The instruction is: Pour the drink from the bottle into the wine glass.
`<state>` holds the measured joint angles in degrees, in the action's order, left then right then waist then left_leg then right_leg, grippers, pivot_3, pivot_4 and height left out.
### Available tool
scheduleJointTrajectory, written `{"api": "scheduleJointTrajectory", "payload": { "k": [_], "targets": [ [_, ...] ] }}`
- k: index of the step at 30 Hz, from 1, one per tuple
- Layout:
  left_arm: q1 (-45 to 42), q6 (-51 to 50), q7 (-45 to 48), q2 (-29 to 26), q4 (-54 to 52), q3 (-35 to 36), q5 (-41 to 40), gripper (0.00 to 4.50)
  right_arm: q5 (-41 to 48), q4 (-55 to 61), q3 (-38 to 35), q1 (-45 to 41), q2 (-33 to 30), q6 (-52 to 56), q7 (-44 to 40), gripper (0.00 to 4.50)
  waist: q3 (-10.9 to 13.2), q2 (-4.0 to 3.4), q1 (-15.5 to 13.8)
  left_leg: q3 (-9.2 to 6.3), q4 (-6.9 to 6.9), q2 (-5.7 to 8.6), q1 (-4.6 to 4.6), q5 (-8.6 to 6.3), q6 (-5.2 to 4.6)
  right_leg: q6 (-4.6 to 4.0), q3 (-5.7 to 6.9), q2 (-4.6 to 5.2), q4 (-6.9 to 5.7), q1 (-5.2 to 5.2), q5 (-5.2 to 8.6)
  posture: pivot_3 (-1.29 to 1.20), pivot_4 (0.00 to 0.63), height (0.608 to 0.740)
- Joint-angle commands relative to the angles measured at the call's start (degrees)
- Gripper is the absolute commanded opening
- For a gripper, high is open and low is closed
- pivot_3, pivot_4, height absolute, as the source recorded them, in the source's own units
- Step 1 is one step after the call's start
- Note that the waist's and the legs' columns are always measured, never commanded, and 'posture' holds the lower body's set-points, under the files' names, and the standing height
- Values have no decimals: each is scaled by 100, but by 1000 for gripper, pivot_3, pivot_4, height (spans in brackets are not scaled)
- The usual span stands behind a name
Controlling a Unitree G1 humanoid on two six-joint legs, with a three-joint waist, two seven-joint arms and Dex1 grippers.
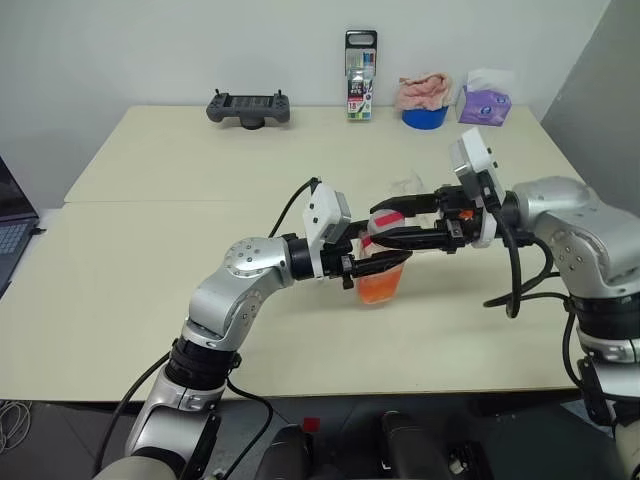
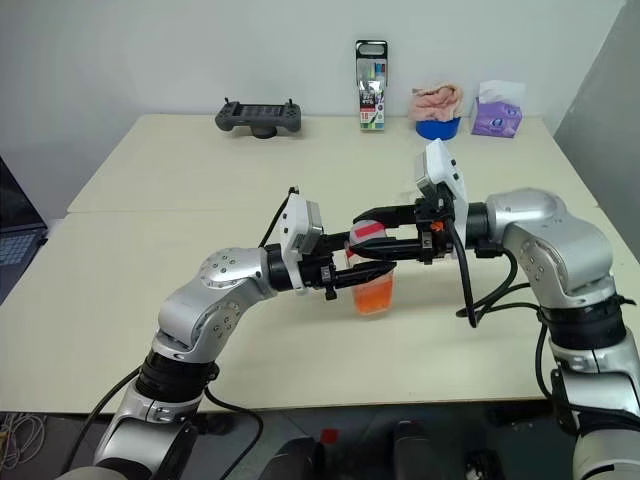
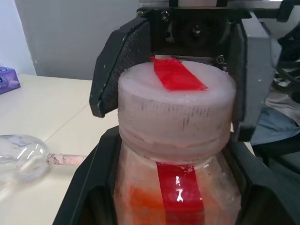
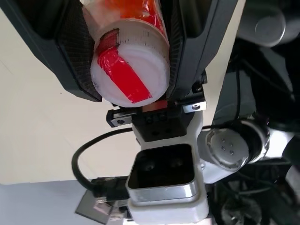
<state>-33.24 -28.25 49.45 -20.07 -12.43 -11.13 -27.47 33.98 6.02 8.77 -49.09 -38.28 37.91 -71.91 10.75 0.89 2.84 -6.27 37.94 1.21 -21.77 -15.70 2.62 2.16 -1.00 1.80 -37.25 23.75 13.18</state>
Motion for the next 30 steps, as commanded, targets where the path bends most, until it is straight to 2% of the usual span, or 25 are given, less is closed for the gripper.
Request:
{"api": "scheduleJointTrajectory", "payload": {
  "k": [1, 5, 7, 8, 10, 13, 17, 30],
  "targets": [
    [-90, 110, -307, 10, -73, 402, 15, 2137, -52, 44, 506, -216, 195, -407, -878, 1849, 0, 0, -11, -5, 0, -1, -1, 0, 0, -3, 1, -2, 0, 0, -2, 0, 150, 740],
    [-50, 93, -343, 22, -132, 414, 35, 2137, -362, -292, 546, -370, 370, -584, -853, 1849, 0, 0, -31, -2, 0, 5, -6, 0, 1, -7, -3, 7, 4, 1, -5, 0, 150, 740],
    [-22, 79, -360, 18, -174, 425, 32, 2137, -362, -351, 469, -434, 394, -504, -861, 2618, 0, -1, -51, -1, 0, 9, -10, 0, 2, -8, -3, 14, 5, 3, -5, 0, 150, 740],
    [-14, 78, -364, 16, -184, 424, 30, 2137, -316, -369, 391, -459, 416, -453, -859, 2813, 1, -1, -68, 0, 0, 10, -10, 0, 2, -7, -4, 17, 5, 4, -5, 0, 150, 740],
    [-12, 77, -364, 17, -185, 422, 29, 2137, -280, -363, 304, -465, 414, -415, -882, 3630, 1, -1, -98, 0, 0, 11, -13, 0, 2, -8, -3, 20, 6, 7, -5, 0, 150, 740],
    [-43, 92, -347, 31, -139, 413, 37, 2137, -307, -314, 189, -429, 406, -444, -784, 4482, 1, -1, -117, -2, 0, 13, -15, 0, 3, -8, -1, 21, 7, 7, -5, 0, 150, 740],
    [-87, 128, -309, 53, -54, 400, 57, 2137, -194, -106, -7, -328, 400, -303, -578, 4500, 1, -1, -119, -2, 0, 16, -15, 0, 3, -7, -1, 25, 8, 7, -5, 0, 150, 740],
    [-137, 172, -243, 49, 70, 401, 46, 2137, -110, 812, -580, 92, 585, 265, 1070, 4500, 0, -1, -121, -1, 1, 16, -15, 1, 4, -8, -1, 25, 4, 8, -5, 0, 150, 740]
  ]
}}
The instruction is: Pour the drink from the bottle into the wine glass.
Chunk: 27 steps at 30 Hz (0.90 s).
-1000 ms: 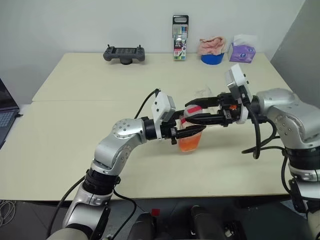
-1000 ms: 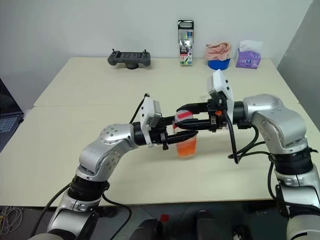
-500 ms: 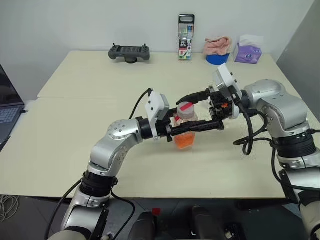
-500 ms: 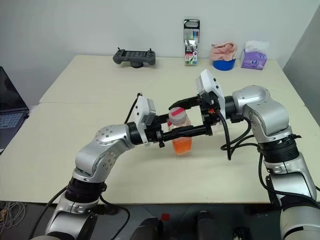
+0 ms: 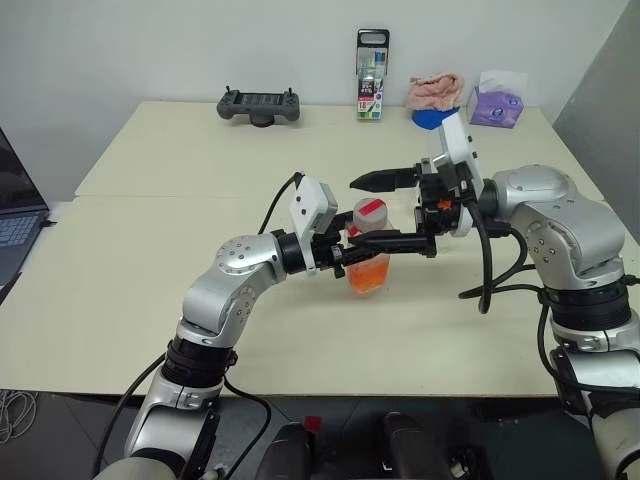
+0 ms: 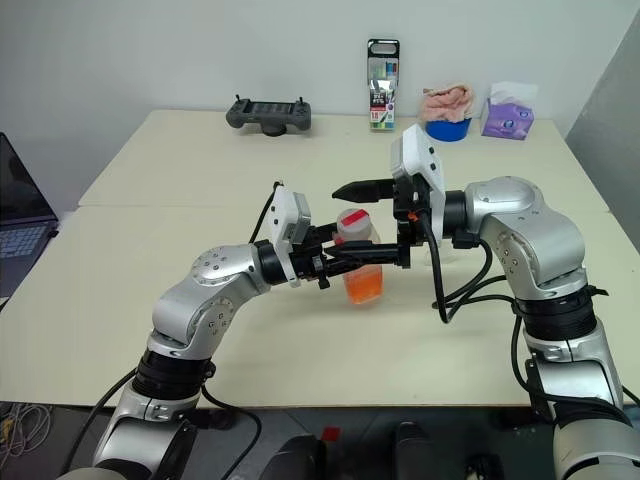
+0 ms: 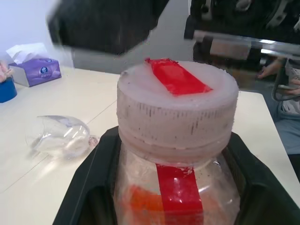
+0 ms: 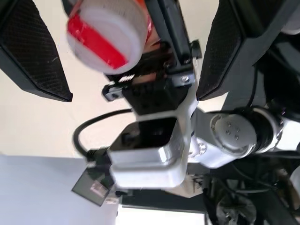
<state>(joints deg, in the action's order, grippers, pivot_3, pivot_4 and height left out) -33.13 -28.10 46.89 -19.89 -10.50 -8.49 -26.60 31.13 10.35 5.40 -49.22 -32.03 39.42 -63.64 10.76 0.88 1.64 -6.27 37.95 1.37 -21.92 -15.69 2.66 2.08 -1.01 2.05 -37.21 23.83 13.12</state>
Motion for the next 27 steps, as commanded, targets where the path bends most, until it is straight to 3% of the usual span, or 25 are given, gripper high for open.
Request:
{"api": "scheduleJointTrajectory", "payload": {
  "k": [1, 6, 9, 15, 21, 27],
  "targets": [
    [-147, 156, 13, 35, -125, 132, -41, 2137, 206, 461, -282, 149, -65, 181, 321, 4500, 0, 0, 0, -1, 0, 0, 0, 0, 0, 0, 0, 0, 0, 0, 0, 0, 150, 740],
    [-155, 163, 4, 37, -125, 139, -38, 2137, 129, 810, -368, 290, -207, 601, 977, 4500, 0, 0, -1, 1, 0, 1, 0, 0, 0, 0, -1, 1, -1, 0, 0, 0, 150, 740],
    [-198, 244, -37, 43, -46, 140, 48, 2137, 470, 1169, -740, 425, 45, 1204, 1781, 4500, 0, 0, -3, 1, 0, 0, 0, 0, -1, 0, 0, 0, -2, 0, 0, 0, 150, 740],
    [-246, 394, 18, 57, 158, 105, 149, 2137, 818, 2335, -897, 792, -133, 2136, 2589, 4500, 0, 0, -5, 1, 0, 2, -3, 0, -1, 0, -1, 0, -1, 1, 0, 0, 150, 740],
    [-274, 476, 78, 103, 310, 57, 199, 2137, 680, 2864, -922, 945, 401, 2811, 4042, 4500, 0, 0, 0, 0, 0, -1, -1, 0, -2, 0, 0, -3, -4, 1, 0, 0, 150, 740],
    [-338, 525, 203, 149, 429, 32, 238, 2137, 569, 3079, -831, 980, 746, 3143, 4776, 4500, 0, 0, -1, 2, 2, 1, -2, 1, -1, 0, -3, -4, -5, 1, 1, 0, 150, 740]
  ]
}}
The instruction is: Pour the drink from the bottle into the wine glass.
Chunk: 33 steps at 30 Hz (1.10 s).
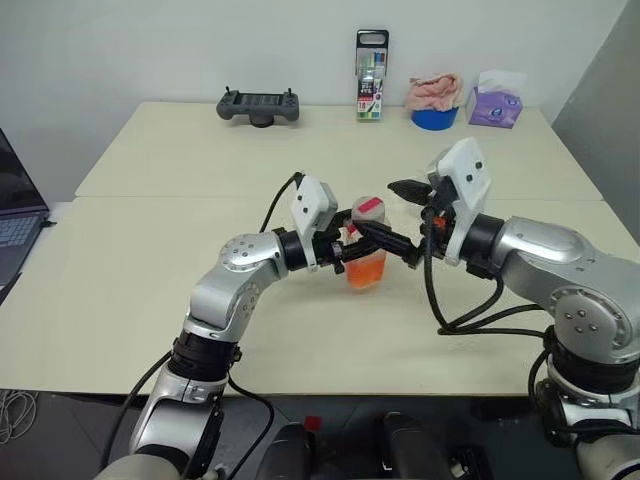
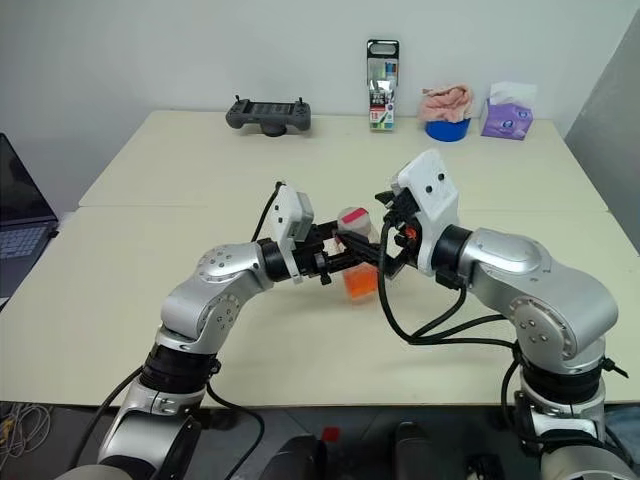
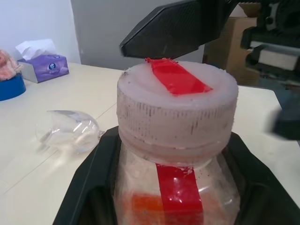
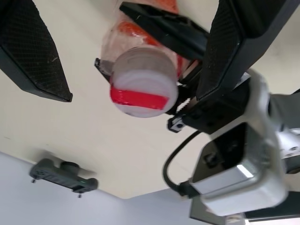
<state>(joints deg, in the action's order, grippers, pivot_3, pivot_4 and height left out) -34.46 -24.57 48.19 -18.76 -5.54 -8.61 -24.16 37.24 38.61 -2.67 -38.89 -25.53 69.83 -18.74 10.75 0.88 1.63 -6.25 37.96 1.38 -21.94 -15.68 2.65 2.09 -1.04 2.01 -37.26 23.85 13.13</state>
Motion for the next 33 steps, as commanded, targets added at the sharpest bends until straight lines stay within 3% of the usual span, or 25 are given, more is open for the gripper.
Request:
{"api": "scheduleJointTrajectory", "payload": {
  "k": [1, 6, 8, 15, 21, 25, 30, 33],
  "targets": [
    [-223, 182, 94, 42, -44, 37, 2, 2137, -51, 285, -7, -47, 147, 144, 373, 4500, 0, 0, 1, 0, 0, 0, 1, 0, 0, 0, 0, 0, 0, 0, 0, 0, 150, 740],
    [-255, 192, 144, 59, 5, 47, 13, 2137, -39, 399, 24, -30, 341, 304, 678, 4500, 0, 0, 2, -2, -3, -2, 0, 0, 0, 0, 2, -1, -3, 3, 0, 0, 150, 740],
    [-250, 175, 155, 69, -5, 56, 8, 2137, -70, 422, 20, -28, 380, 343, 781, 4139, 0, 0, 3, -2, -3, -1, 0, 0, 0, 0, 2, -1, -3, 3, 0, 0, 150, 740],
    [-212, 148, 141, 63, -63, 54, 19, 2137, -208, 341, 34, -93, 319, 197, 870, 1843, 0, 0, 6, -3, -2, -2, 0, 0, -1, 0, 2, -2, -5, 3, 0, 0, 150, 740],
    [-178, 127, 127, 28, -120, 69, 17, 2137, -263, 92, 31, -192, 16, -49, 582, 1824, 0, 0, 7, -2, -2, -2, 0, 0, -1, 0, 2, -2, -4, 3, 0, 0, 150, 740],
    [-162, 103, 121, 20, -168, 45, 3, 2137, -695, -989, 519, -329, -737, -1671, -856, 1824, 0, 0, 15, 1, -2, 1, 1, 0, -1, 1, 1, -2, -2, 1, 0, 0, 150, 740],
    [-213, 86, 84, 56, -190, 22, 7, 2137, -592, -2857, 1113, -1043, -1148, -3280, -3674, 1824, 0, 0, 26, 6, 0, -2, 7, 0, -3, 2, 1, -5, 5, -7, 1, 0, 150, 740],
    [-232, 74, 74, 74, -205, 16, 3, 2137, -840, -3767, 1448, -1547, -1122, -3959, -4734, 1824, 1, 0, 33, 5, -1, -7, 8, 0, -3, 1, 3, -8, 6, -7, 0, 0, 150, 740]
  ]
}}
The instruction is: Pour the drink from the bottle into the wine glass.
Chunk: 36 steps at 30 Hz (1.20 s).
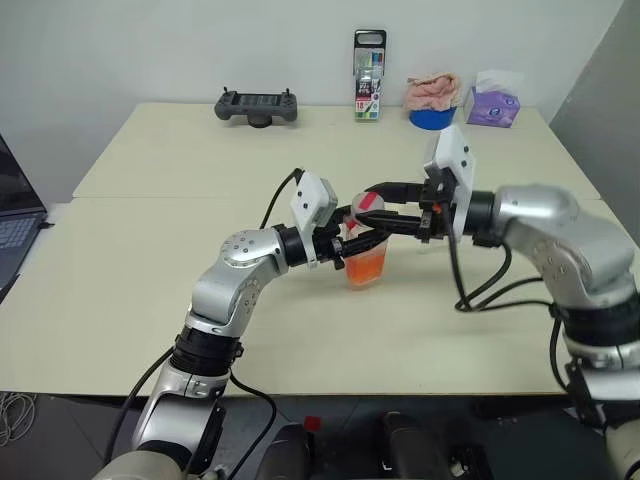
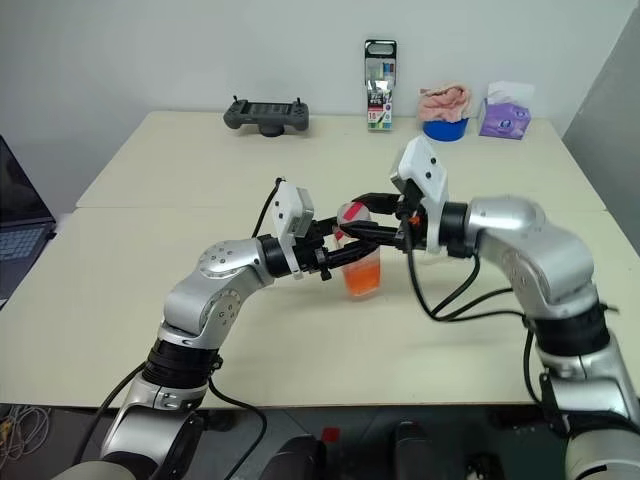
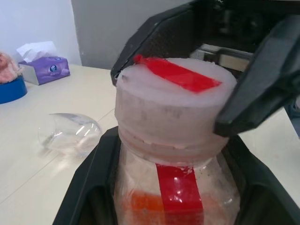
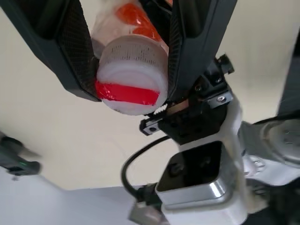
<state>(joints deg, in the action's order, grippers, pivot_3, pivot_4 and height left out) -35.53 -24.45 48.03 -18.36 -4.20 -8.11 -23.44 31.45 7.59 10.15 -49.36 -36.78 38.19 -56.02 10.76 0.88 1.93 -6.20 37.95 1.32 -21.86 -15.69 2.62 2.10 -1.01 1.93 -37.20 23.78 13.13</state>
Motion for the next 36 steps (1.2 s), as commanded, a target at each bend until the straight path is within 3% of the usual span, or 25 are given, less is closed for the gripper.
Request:
{"api": "scheduleJointTrajectory", "payload": {
  "k": [1, 5, 12, 13, 18, 19, 21, 25, 33, 36],
  "targets": [
    [-113, 55, 85, 33, -369, -41, -68, 2137, -241, -1017, 310, -723, 19, -939, -1674, 1824, 0, 0, 1, 1, -1, 0, 1, 0, 0, 0, -1, 0, -2, 2, 0, 0, 150, 740],
    [-50, 18, 12, 39, -508, -40, -64, 2137, -663, -2756, 617, -1745, 532, -1767, -2940, 1824, 0, -1, 24, 1, -2, 0, 0, 0, 1, -2, -4, 0, -3, 6, -1, 0, 150, 740],
    [66, -44, -89, 27, -676, 7, -55, 2137, -1281, -3966, 692, -2308, 973, -2510, -3483, 1824, 0, -1, -7, -5, -4, 1, -13, 1, 6, -3, -2, 8, -9, 23, -2, 0, 150, 740],
    [70, -52, -90, 29, -684, 14, -50, 2137, -1300, -4015, 683, -2331, 984, -2503, -3531, 2573, 0, -1, -10, -2, -4, 4, -19, 2, 8, -3, -4, 13, -12, 29, -2, 0, 150, 740],
    [92, -79, -91, 27, -717, 35, -35, 2137, -1246, -4028, 572, -2327, 993, -2410, -3643, 4262, 0, -1, -29, -3, -4, 4, -28, 12, 28, -3, -3, 28, -8, 34, -3, 0, 150, 740],
    [89, -82, -87, 28, -715, 36, -33, 2137, -1245, -4027, 550, -2319, 982, -2398, -3638, 4500, 0, -1, -28, -2, -4, 7, -28, 12, 28, -2, -4, 28, -8, 34, -3, 0, 150, 740],
    [72, -87, -70, 30, -704, 36, -32, 2137, -1233, -4016, 500, -2301, 950, -2371, -3620, 4500, 0, -1, -25, -1, -4, 8, -28, 12, 28, -2, -4, 27, -9, 35, -3, 0, 150, 740],
    [25, -94, -18, 26, -660, 23, -46, 2137, -1083, -3791, 271, -2171, 829, -2282, -3396, 4500, 0, -1, -22, -2, -2, 10, -24, 9, 23, -3, 0, 23, -23, 36, -3, 0, 150, 740],
    [-90, -72, 122, 25, -479, 16, -46, 2137, -340, -1224, -329, -795, -220, -885, -2920, 4500, 1, -1, -78, 0, 4, 11, -27, 2, 9, 0, -6, 30, -29, 35, -1, 0, 150, 740],
    [-159, -42, 191, 41, -363, 6, -30, 2137, 9, -198, -796, -214, -355, -215, -2145, 4500, 1, 0, -45, -1, 3, 11, -20, 2, 9, 0, -2, 23, -41, 35, -1, 0, 150, 740]
  ]
}}
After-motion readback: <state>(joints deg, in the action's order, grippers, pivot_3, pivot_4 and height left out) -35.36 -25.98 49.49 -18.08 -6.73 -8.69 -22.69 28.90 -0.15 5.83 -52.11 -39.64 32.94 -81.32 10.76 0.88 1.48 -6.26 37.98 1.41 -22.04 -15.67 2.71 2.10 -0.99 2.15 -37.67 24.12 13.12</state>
